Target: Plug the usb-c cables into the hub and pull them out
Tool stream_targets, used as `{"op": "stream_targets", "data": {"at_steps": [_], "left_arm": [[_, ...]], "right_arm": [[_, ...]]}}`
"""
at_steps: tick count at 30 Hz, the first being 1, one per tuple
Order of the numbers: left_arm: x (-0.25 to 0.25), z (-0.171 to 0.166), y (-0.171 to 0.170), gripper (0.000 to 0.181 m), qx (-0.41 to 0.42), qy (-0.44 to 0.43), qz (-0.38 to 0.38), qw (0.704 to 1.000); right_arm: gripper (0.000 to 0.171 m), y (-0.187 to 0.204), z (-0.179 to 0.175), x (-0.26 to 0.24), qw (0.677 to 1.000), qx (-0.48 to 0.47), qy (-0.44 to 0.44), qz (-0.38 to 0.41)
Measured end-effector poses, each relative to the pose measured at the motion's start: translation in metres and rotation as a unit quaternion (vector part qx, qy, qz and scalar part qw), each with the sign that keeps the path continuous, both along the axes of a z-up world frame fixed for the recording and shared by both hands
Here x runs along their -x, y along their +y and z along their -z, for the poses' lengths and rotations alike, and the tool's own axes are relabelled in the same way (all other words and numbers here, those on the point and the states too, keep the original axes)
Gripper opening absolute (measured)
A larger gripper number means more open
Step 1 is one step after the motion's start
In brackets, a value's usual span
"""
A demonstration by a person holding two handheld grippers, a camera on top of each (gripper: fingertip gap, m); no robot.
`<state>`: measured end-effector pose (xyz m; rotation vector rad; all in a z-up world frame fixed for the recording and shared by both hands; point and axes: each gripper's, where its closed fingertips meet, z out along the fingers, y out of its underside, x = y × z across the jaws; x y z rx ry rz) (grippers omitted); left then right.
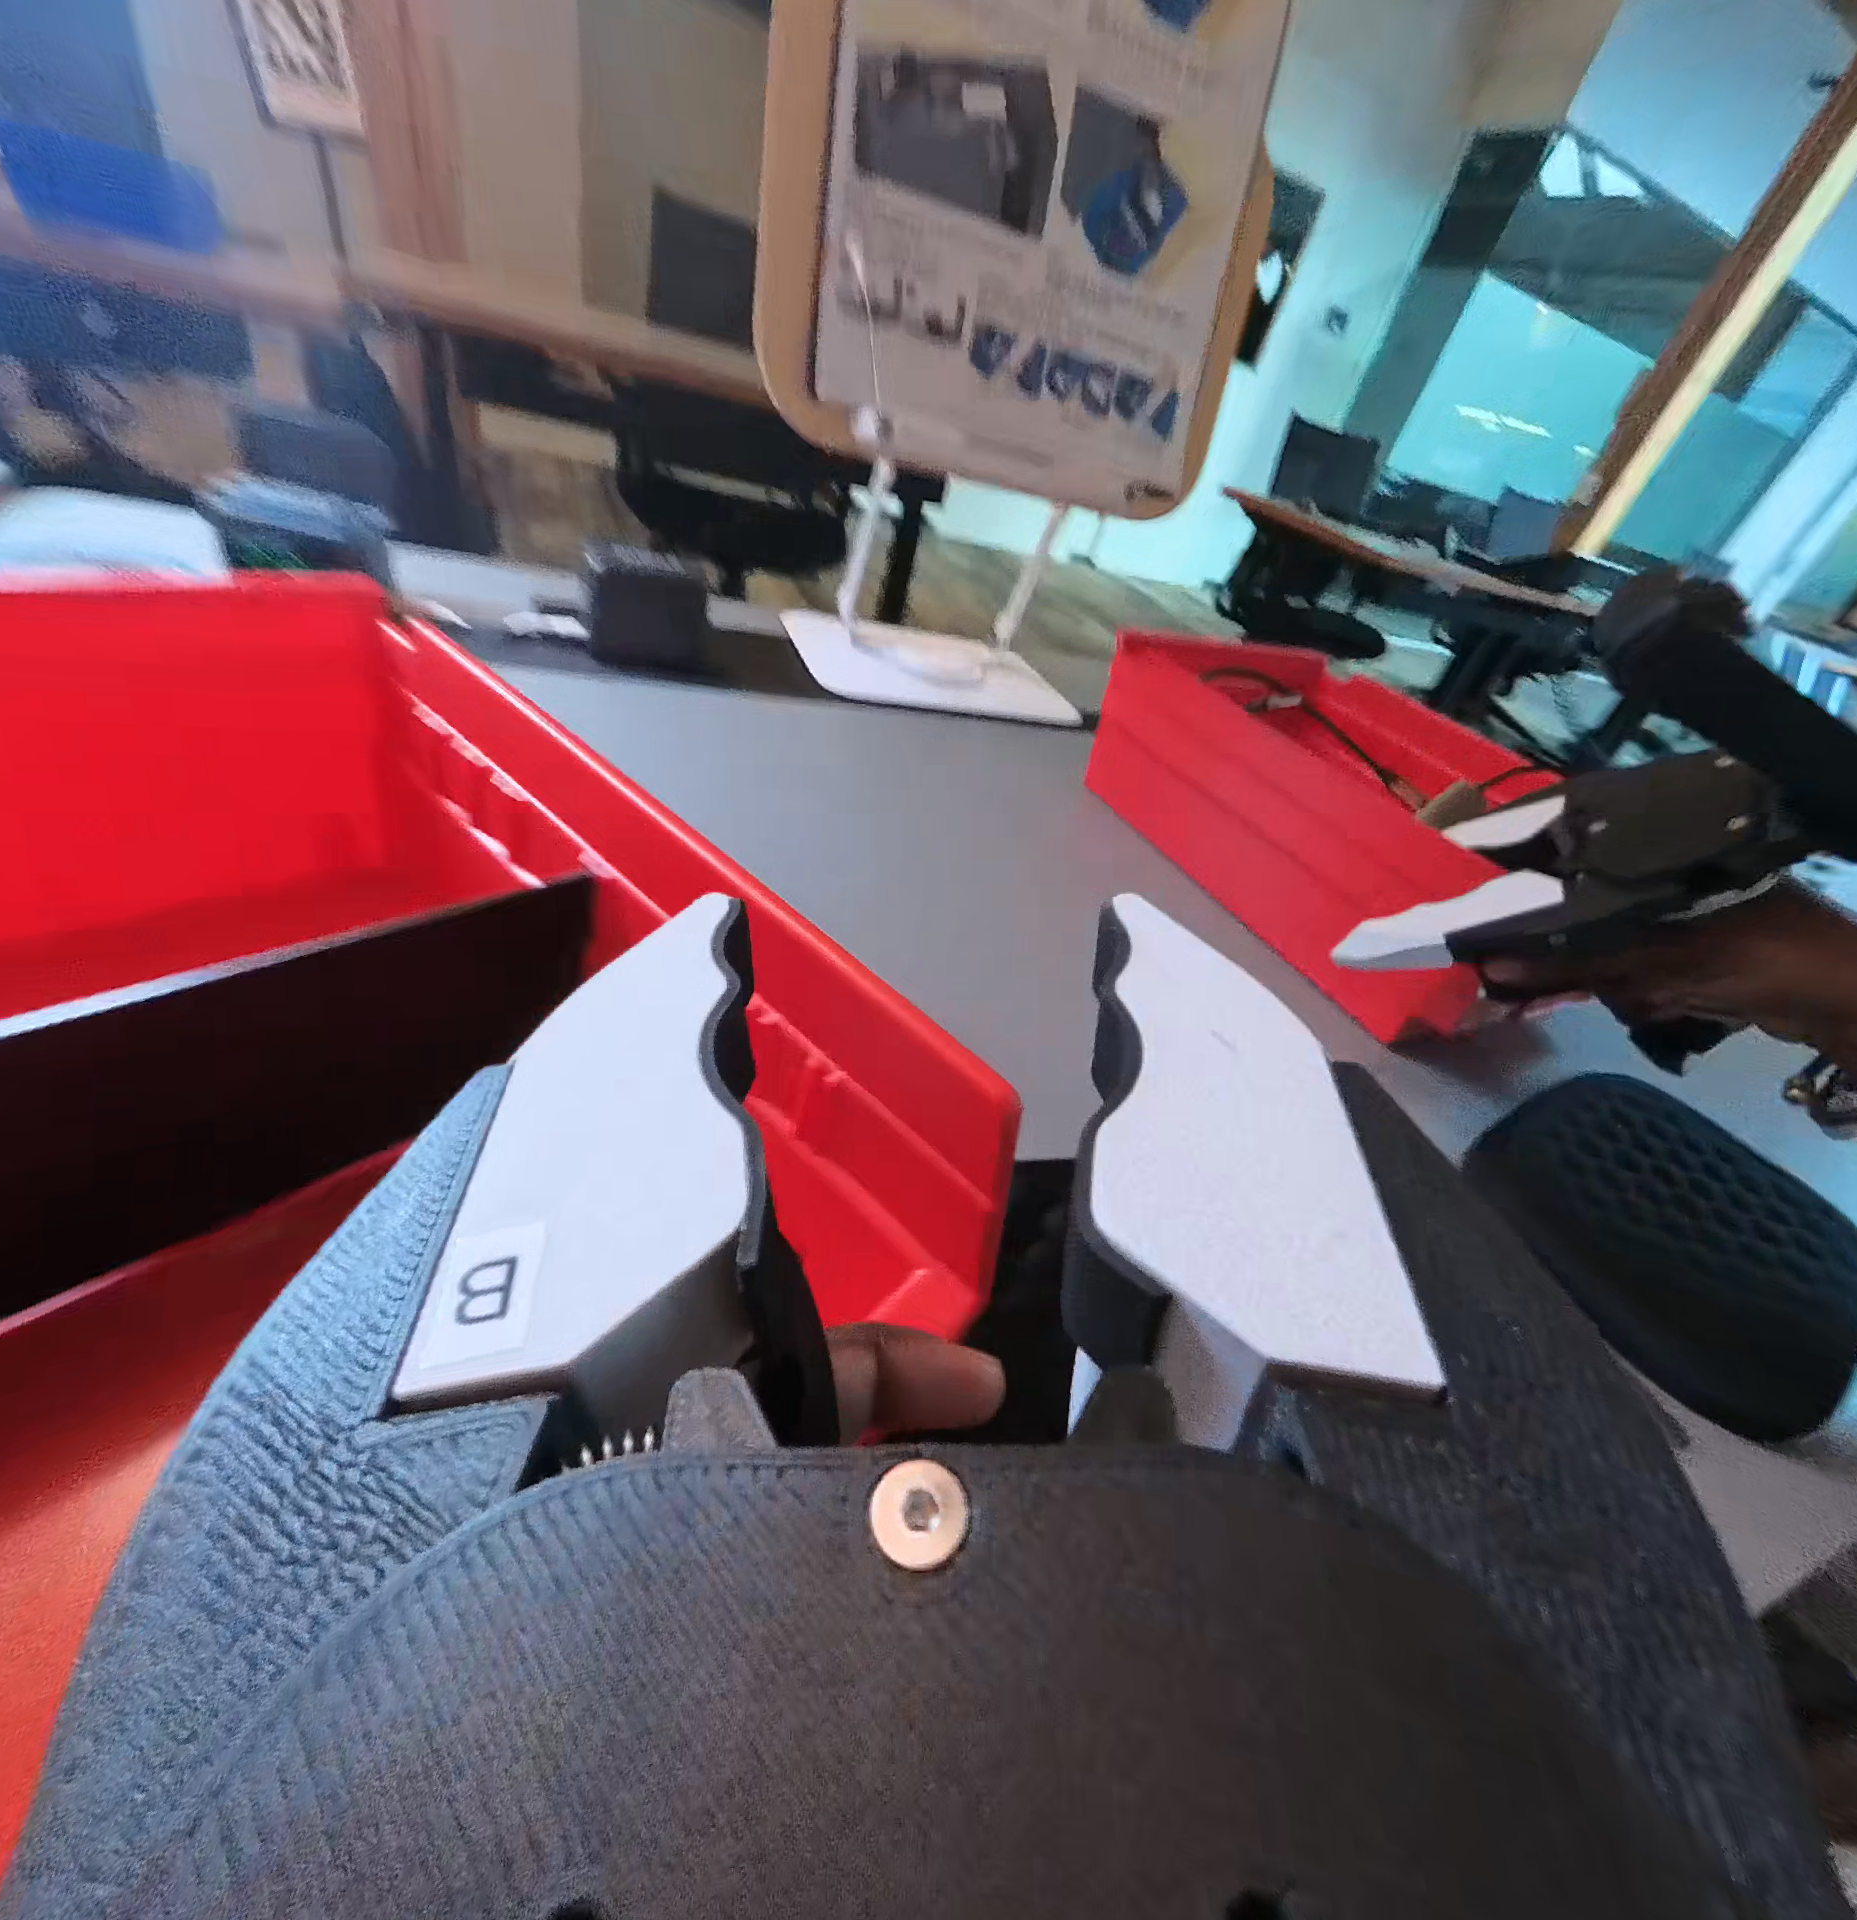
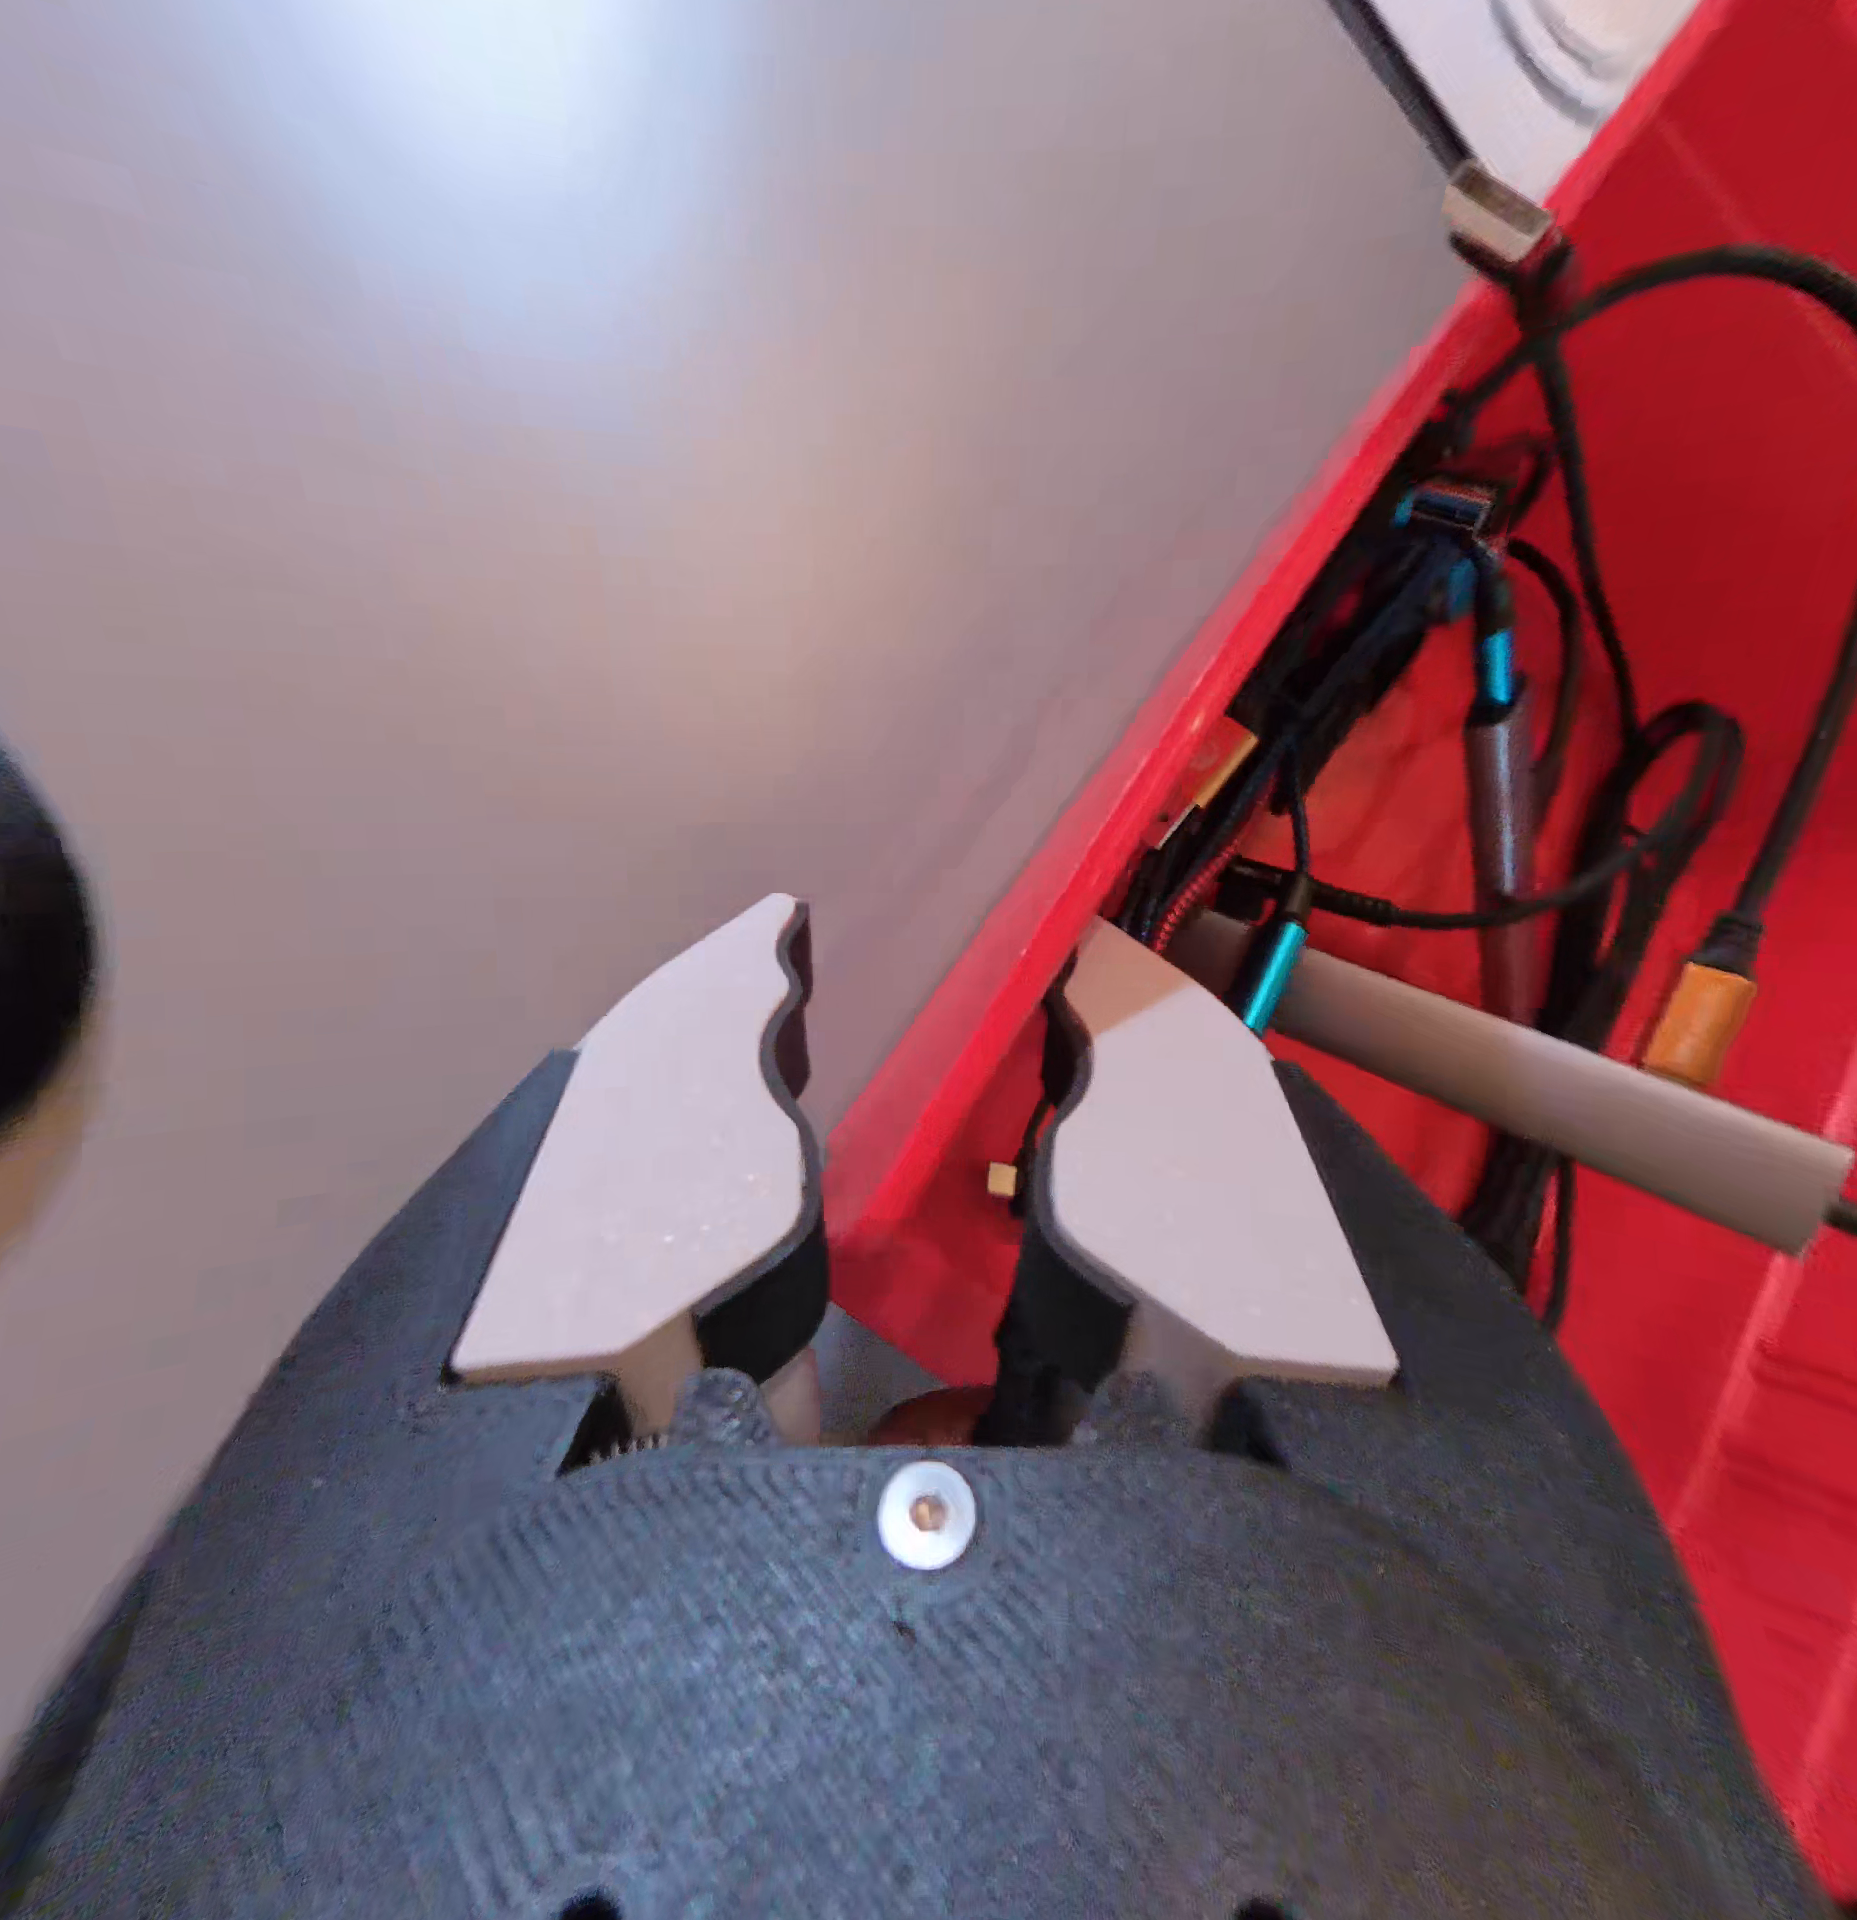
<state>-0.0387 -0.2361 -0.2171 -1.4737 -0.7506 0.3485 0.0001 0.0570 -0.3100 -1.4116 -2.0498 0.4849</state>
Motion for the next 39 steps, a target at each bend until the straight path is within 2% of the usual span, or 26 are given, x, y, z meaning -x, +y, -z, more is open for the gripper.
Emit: {"op": "stream_targets", "data": {"at_steps": [2,5,9,11,14,20,23,25,26,28,32,34,36,37,38,39], "left_arm": [[-0.003,-0.018,-0.032,0.061,0.013,0.053,-0.053,0.997],[0.004,-0.028,-0.094,0.06,0.094,0.101,-0.157,0.978],[0.017,0.005,-0.168,0.06,0.19,0.038,-0.254,0.948],[0.02,0.027,-0.187,0.06,0.217,-0.012,-0.261,0.941],[0.021,0.046,-0.184,0.059,0.206,-0.047,-0.227,0.951],[0.027,0.063,-0.184,0.053,0.22,-0.063,-0.23,0.946],[0.025,0.069,-0.187,0.037,0.244,-0.068,-0.226,0.941],[0.023,0.07,-0.192,0.018,0.258,-0.071,-0.224,0.937],[0.021,0.07,-0.194,0.015,0.259,-0.074,-0.221,0.937],[0.016,0.071,-0.195,0.016,0.252,-0.09,-0.209,0.94],[0.007,0.073,-0.201,0.016,0.264,-0.109,-0.2,0.937],[0.001,0.072,-0.202,0.022,0.261,-0.114,-0.19,0.94],[0.002,0.069,-0.205,0.032,0.255,-0.106,-0.199,0.94],[0.005,0.067,-0.208,0.037,0.251,-0.097,-0.208,0.94],[0.006,0.067,-0.209,0.042,0.248,-0.093,-0.212,0.941],[0.007,0.069,-0.209,0.045,0.244,-0.095,-0.209,0.942]], "right_arm": [[0.044,-0.025,0.0,0.016,1.0,0.0,0.003,-0.01],[0.044,-0.059,0.0,0.035,0.999,-0.013,0.009,-0.033],[0.044,-0.109,-0.001,0.055,0.997,0.008,0.019,-0.073],[0.045,-0.135,-0.001,0.065,0.995,0.02,0.024,-0.091],[0.046,-0.174,-0.002,0.08,0.991,0.03,0.026,-0.127],[0.05,-0.238,-0.003,0.111,0.978,0.027,0.029,-0.203],[0.05,-0.259,-0.002,0.122,0.968,0.012,0.037,-0.247],[0.05,-0.271,-0.003,0.125,0.96,0.033,0.044,-0.275],[0.049,-0.274,-0.005,0.124,0.956,0.047,0.047,-0.285],[0.041,-0.272,-0.012,0.124,0.956,0.059,0.069,-0.277],[0.047,-0.251,-0.042,0.105,0.959,0.092,0.14,-0.226],[0.042,-0.259,-0.063,0.079,0.939,0.186,0.192,-0.218],[0.031,-0.282,-0.074,0.046,0.9,0.285,0.22,-0.245],[0.032,-0.293,-0.07,0.033,0.892,0.301,0.217,-0.259],[0.041,-0.304,-0.062,0.025,0.892,0.298,0.206,-0.271],[0.059,-0.313,-0.053,0.021,0.896,0.288,0.196,-0.276]]}}
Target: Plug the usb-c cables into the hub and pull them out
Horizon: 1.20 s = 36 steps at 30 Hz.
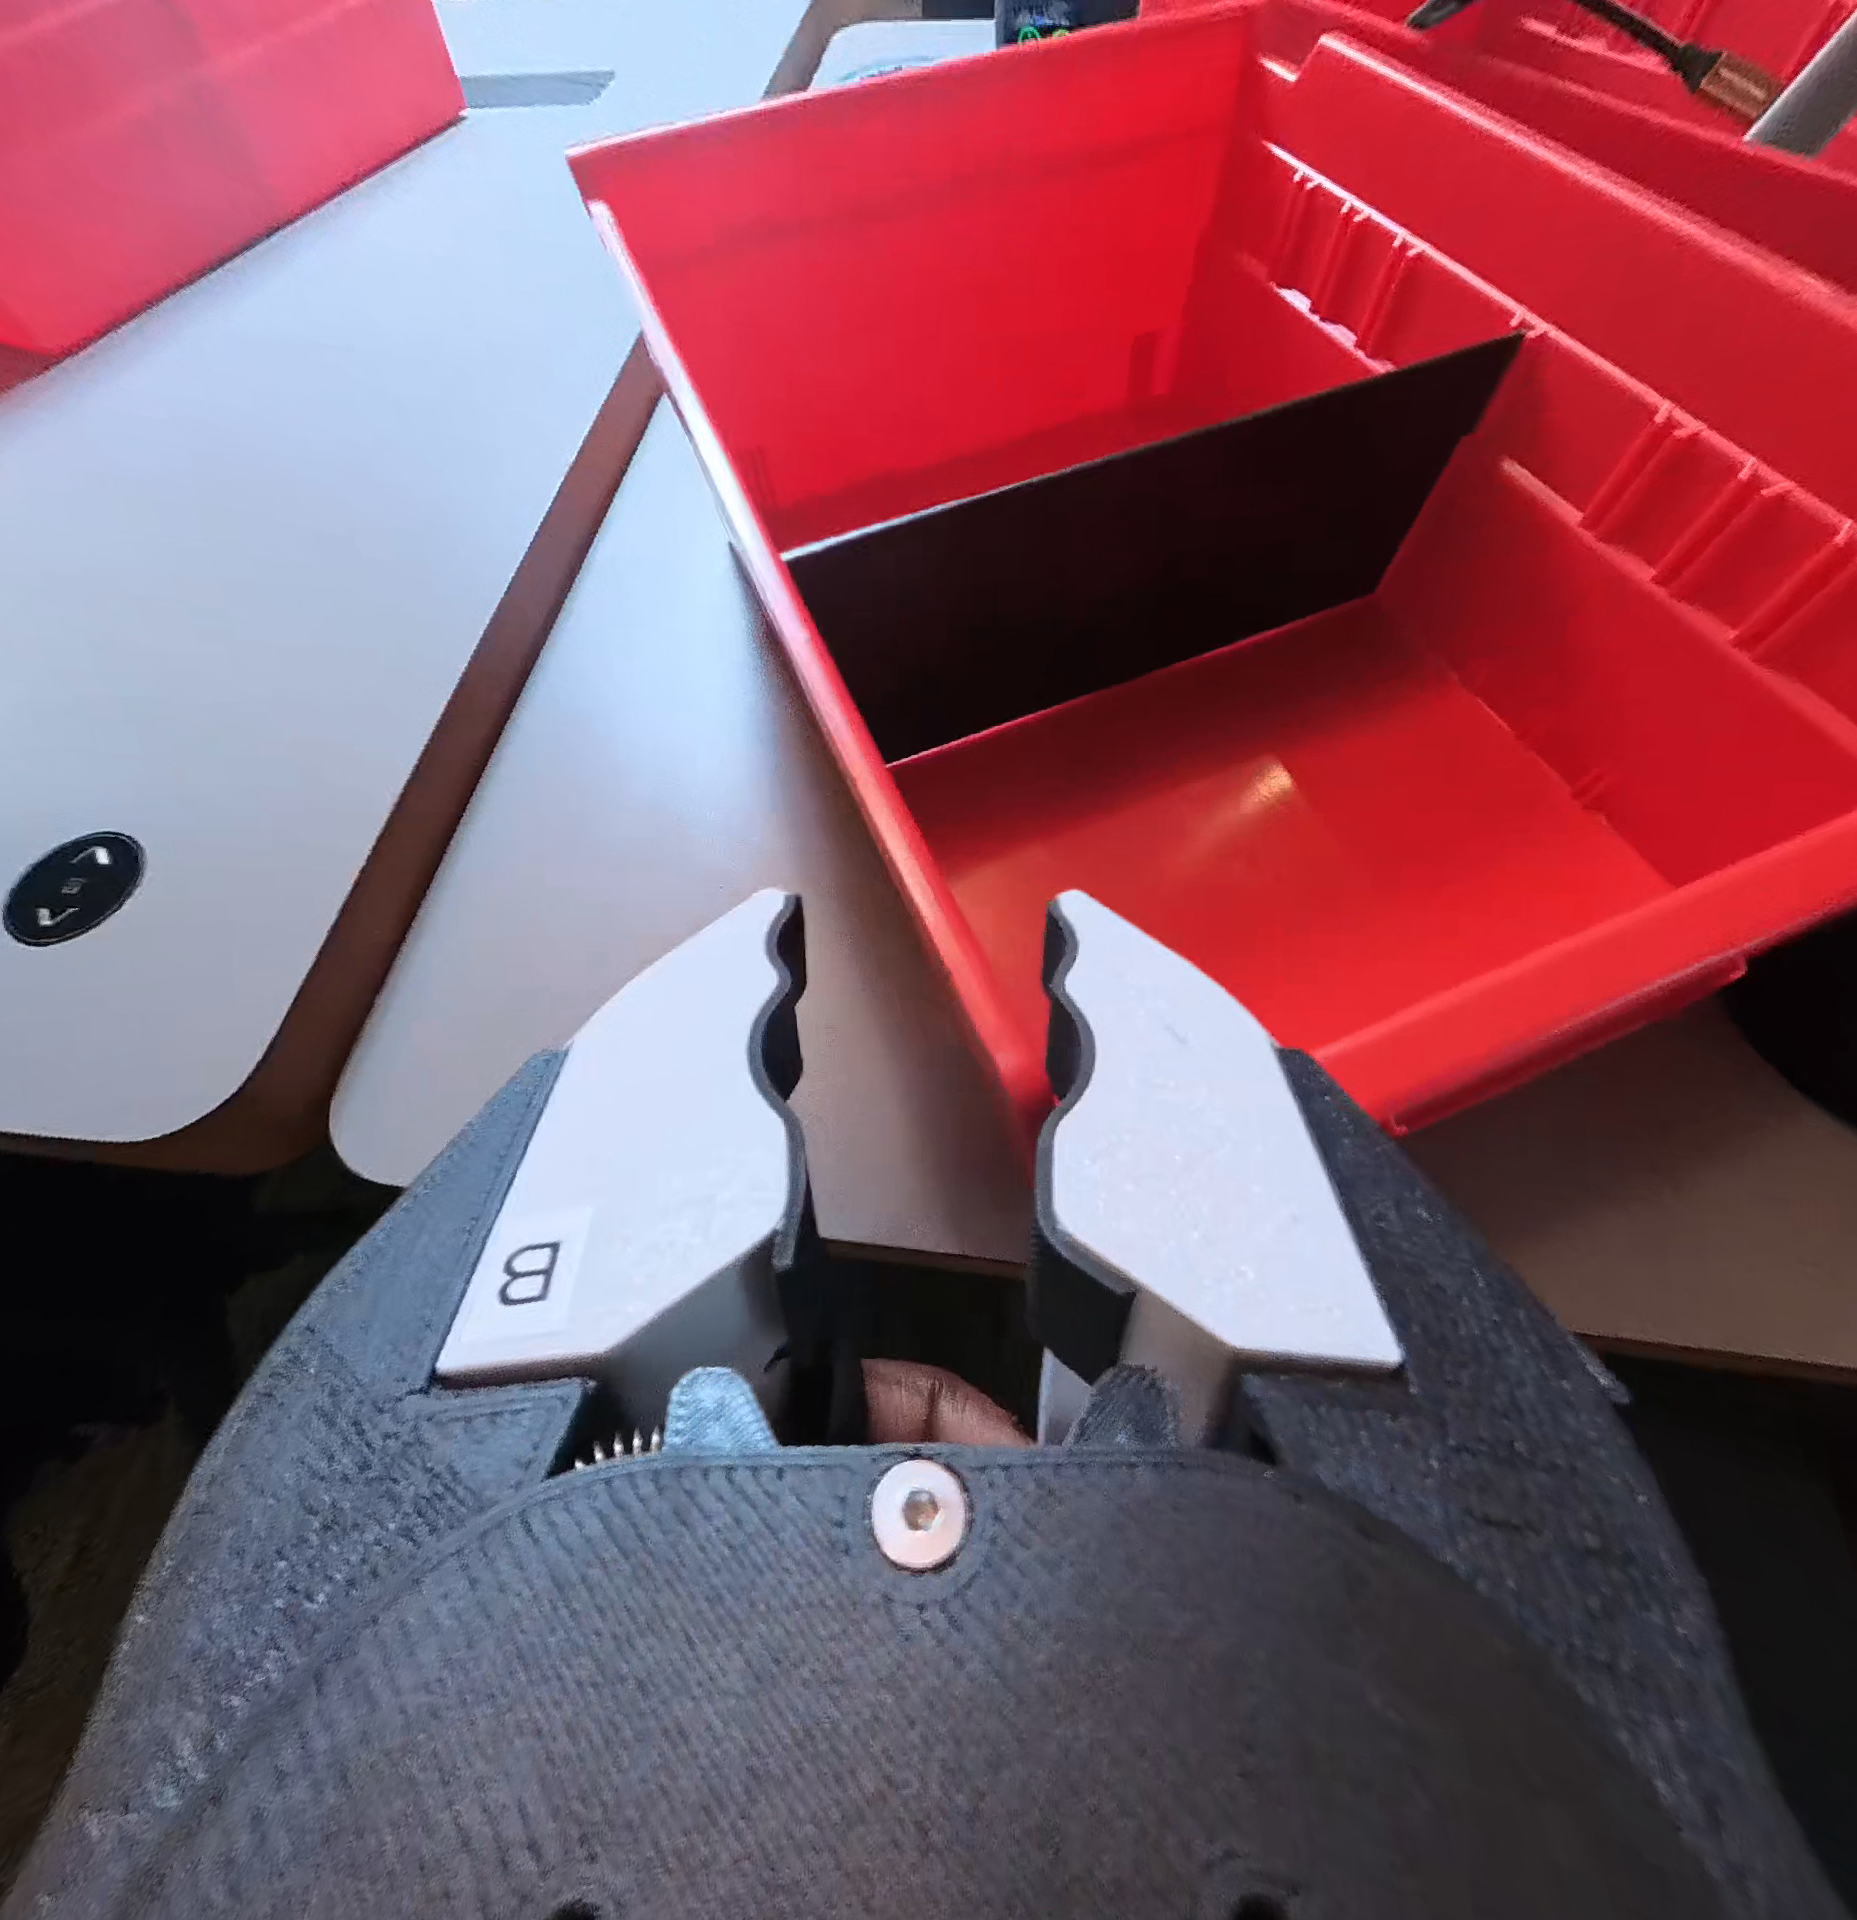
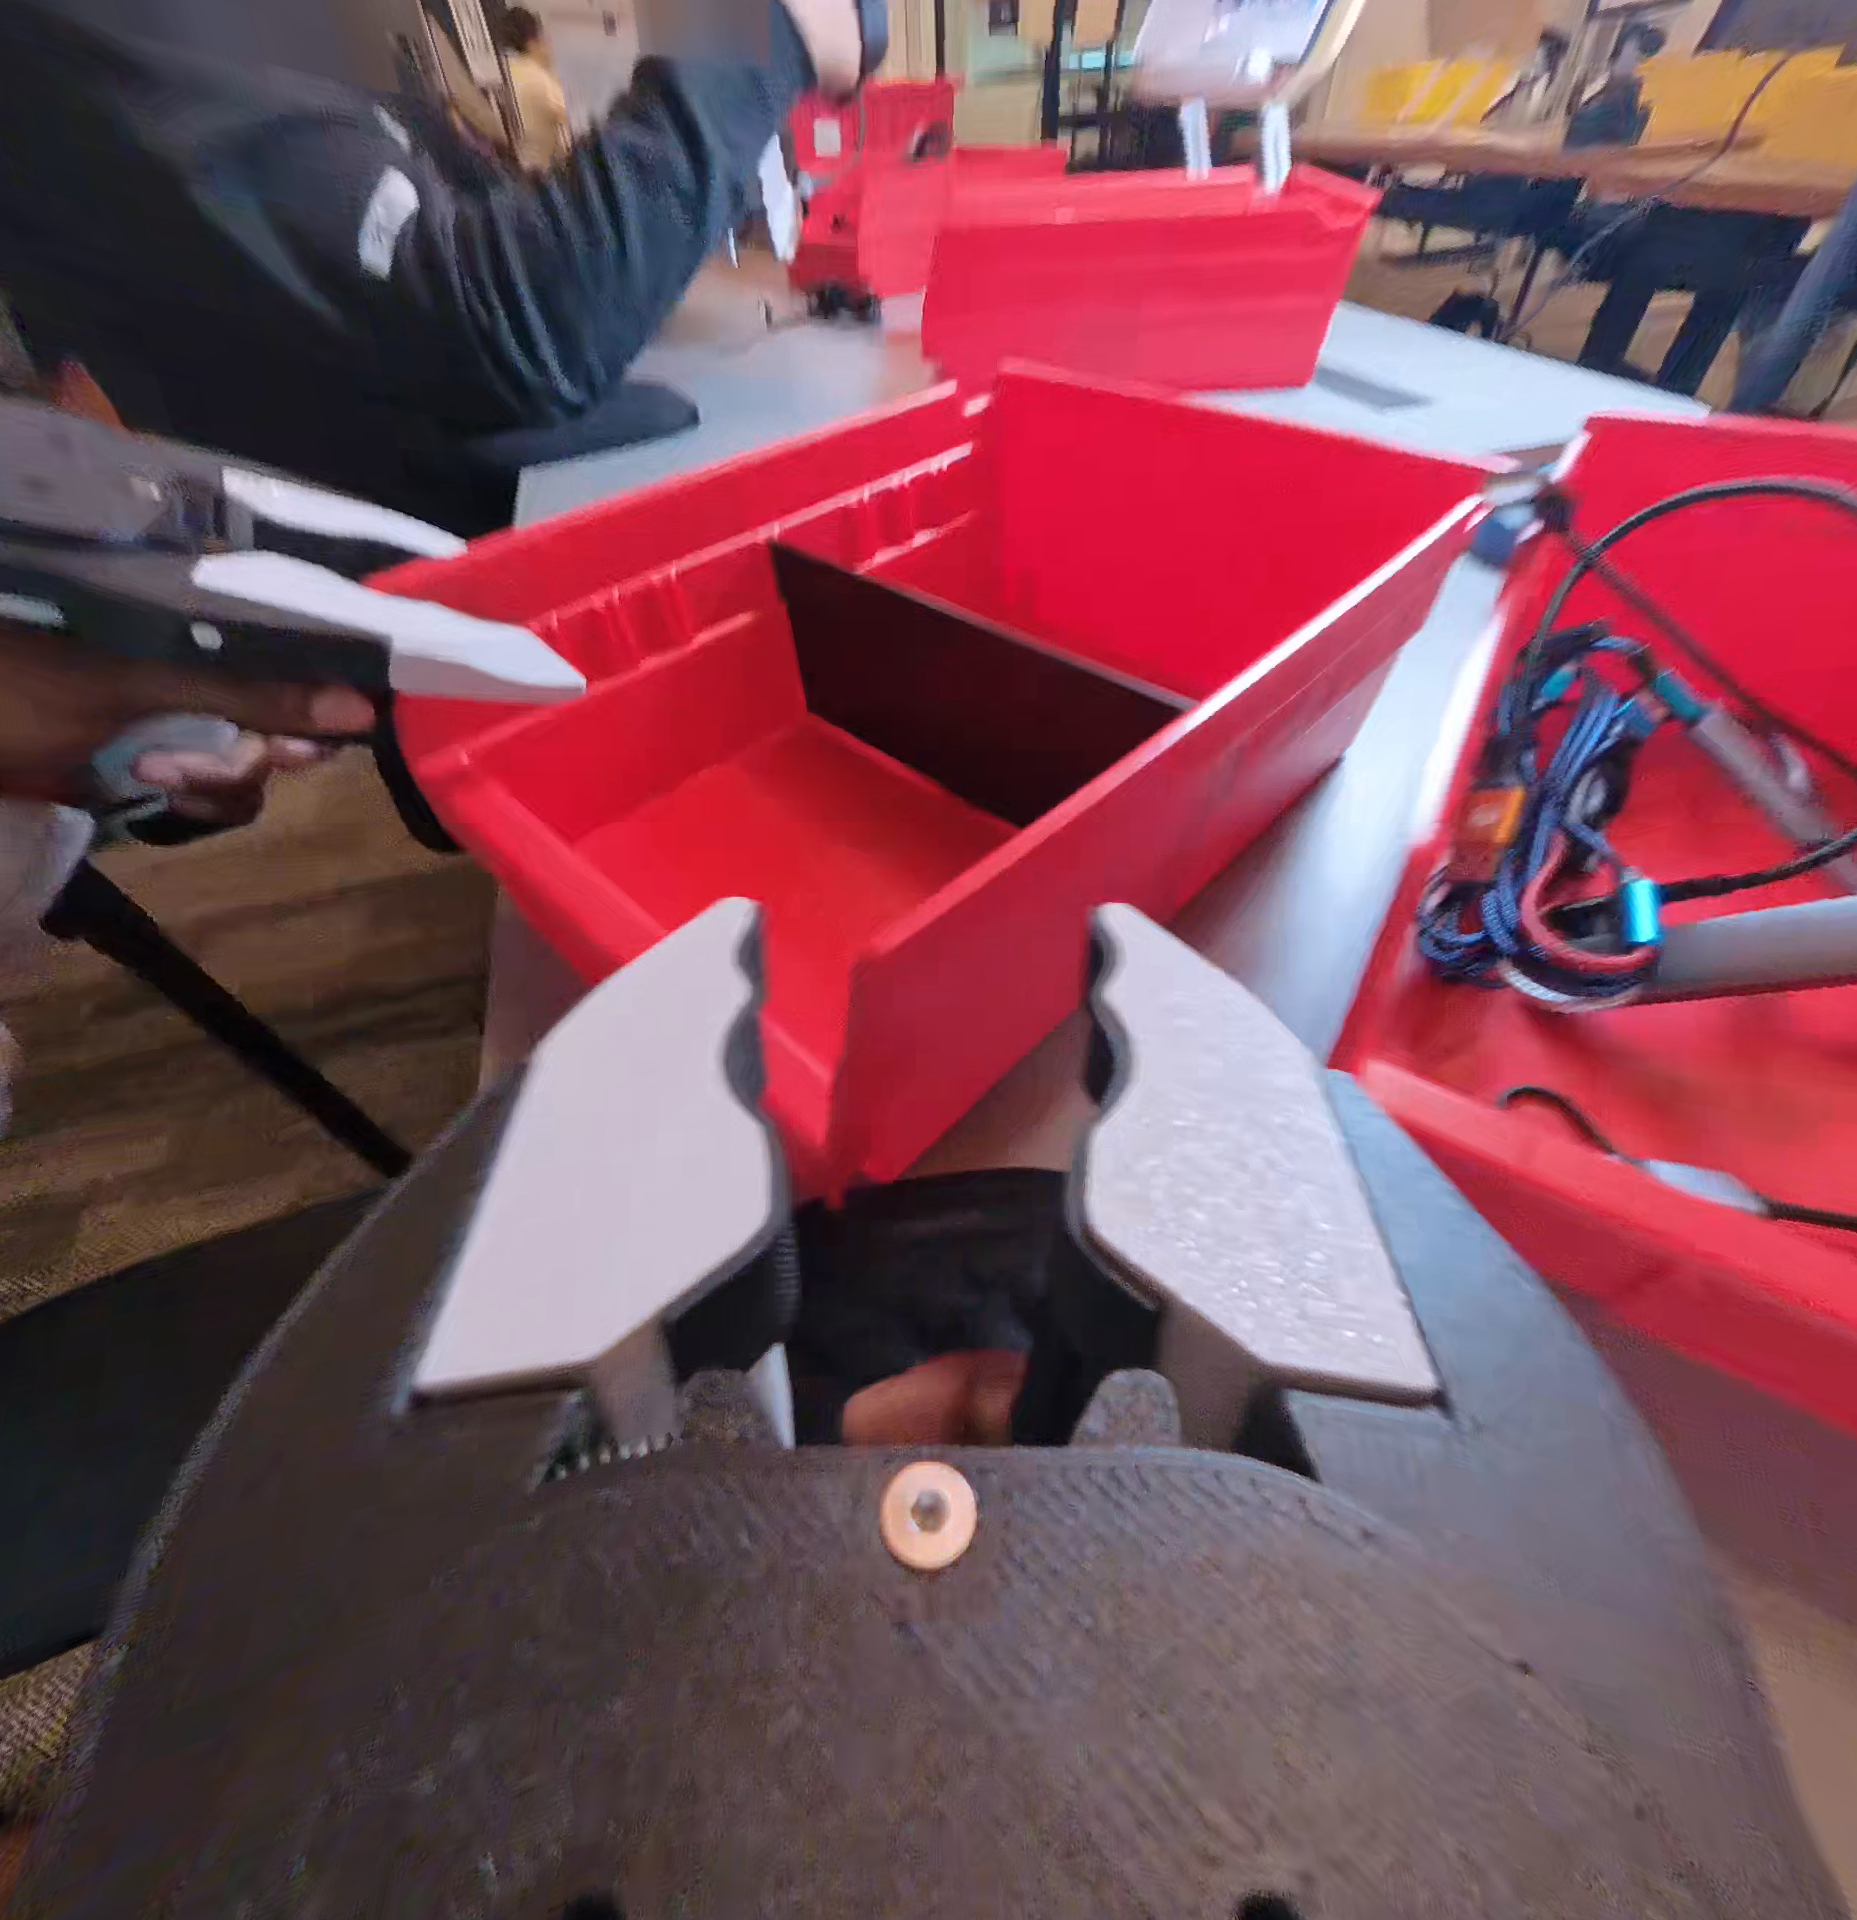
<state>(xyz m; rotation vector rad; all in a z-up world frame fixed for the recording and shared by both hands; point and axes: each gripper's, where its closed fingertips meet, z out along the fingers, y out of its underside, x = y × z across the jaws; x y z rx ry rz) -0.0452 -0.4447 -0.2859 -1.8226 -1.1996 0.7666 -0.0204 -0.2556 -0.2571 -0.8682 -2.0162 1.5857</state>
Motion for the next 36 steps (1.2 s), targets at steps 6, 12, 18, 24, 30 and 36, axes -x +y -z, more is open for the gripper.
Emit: {"op": "stream_targets", "data": {"at_steps": [6,12,18,24,30,36], "left_arm": [[0.005,0.014,0.016,0.036,-0.051,-0.011,0.037,0.998],[-0.005,-0.043,0.008,0.017,0.031,0.088,-0.02,0.995],[-0.031,-0.137,0.063,0.017,0.0,0.254,-0.015,0.967],[-0.043,-0.166,0.192,0.019,-0.018,0.3,0.1,0.948],[-0.049,-0.138,0.358,0.023,-0.025,0.265,0.269,0.926],[-0.062,-0.087,0.493,0.025,0.013,0.2,0.397,0.896]], "right_arm": [[0.036,-0.011,0.039,0.016,0.987,-0.137,-0.035,0.072],[0.019,-0.004,-0.008,0.029,0.975,-0.149,0.091,0.137],[0.015,0.054,-0.103,0.0,0.945,-0.085,0.236,0.21],[0.011,0.181,-0.141,-0.048,0.897,-0.09,0.271,0.337],[0.008,0.331,-0.123,-0.104,0.837,-0.108,0.226,0.486],[0.007,0.445,-0.071,-0.149,0.793,-0.135,0.139,0.577]]}}
